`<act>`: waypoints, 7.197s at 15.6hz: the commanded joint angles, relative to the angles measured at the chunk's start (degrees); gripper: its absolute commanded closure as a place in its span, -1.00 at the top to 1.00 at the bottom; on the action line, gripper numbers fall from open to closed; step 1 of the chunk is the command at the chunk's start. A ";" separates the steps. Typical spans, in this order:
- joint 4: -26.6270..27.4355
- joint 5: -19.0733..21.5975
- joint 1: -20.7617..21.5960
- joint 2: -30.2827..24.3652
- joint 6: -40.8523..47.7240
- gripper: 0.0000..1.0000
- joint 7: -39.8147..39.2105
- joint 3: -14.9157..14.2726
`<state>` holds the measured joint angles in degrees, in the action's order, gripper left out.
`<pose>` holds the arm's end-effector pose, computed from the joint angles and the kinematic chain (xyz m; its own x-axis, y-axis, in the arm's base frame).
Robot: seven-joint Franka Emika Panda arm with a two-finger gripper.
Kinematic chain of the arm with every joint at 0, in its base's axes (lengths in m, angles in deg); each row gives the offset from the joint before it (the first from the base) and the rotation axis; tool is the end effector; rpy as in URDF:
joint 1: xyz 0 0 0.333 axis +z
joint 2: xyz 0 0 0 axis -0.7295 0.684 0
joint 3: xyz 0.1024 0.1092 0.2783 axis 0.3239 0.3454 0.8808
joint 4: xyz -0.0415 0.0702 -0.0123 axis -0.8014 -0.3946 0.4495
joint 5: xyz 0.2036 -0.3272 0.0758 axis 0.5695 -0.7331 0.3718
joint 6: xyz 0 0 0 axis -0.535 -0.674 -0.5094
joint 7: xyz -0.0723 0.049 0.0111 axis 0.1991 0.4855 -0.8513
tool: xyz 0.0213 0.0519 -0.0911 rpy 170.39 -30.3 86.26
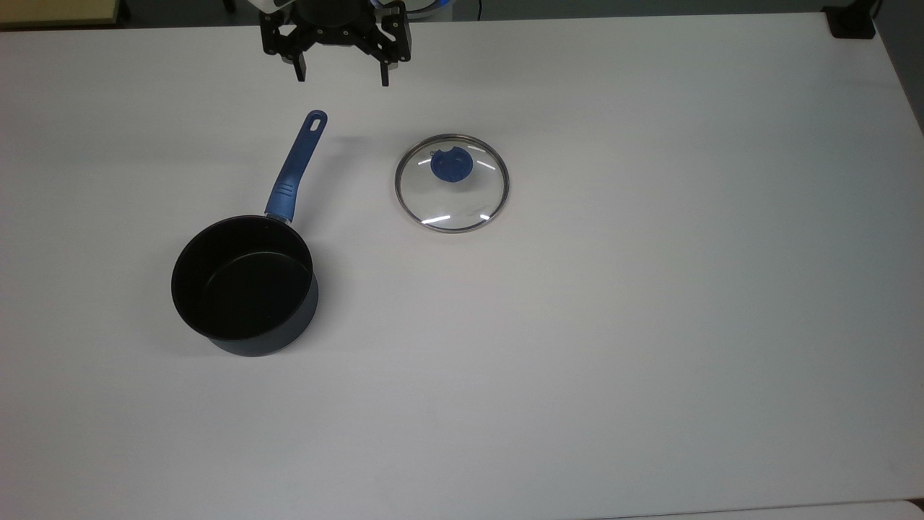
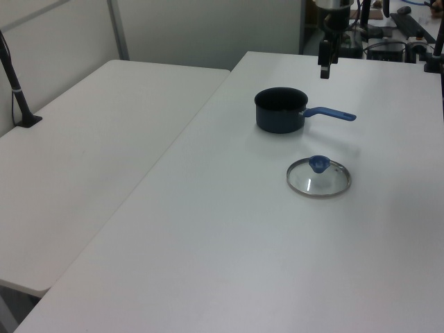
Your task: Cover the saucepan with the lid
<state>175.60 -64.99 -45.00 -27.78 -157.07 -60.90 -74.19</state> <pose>0.5658 -0.0109 0.5486 1.0000 0.0092 -0.0011 0.0093 -0.9988 0.0474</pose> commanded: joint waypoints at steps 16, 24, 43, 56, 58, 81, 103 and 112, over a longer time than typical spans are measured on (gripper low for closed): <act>-0.49 0.11 -0.79 -0.49 4.12 1.00 -1.24 0.69; 0.13 0.38 2.10 2.32 3.42 1.00 -1.24 2.09; 10.32 -1.11 11.07 11.11 -9.06 1.00 -1.94 3.15; 12.78 -2.17 11.07 13.48 -17.23 0.85 -0.54 3.06; 12.70 -2.96 11.07 13.66 -17.33 0.74 -0.18 3.15; 8.31 -1.30 10.11 7.60 -6.44 0.04 -1.50 2.88; -13.75 0.38 -6.58 16.20 0.60 0.02 -2.82 -1.25; -21.58 1.87 -10.02 24.12 -4.92 0.01 4.54 -1.68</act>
<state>156.53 -64.89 -55.14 -5.05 -159.00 -61.09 -75.46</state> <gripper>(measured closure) 0.339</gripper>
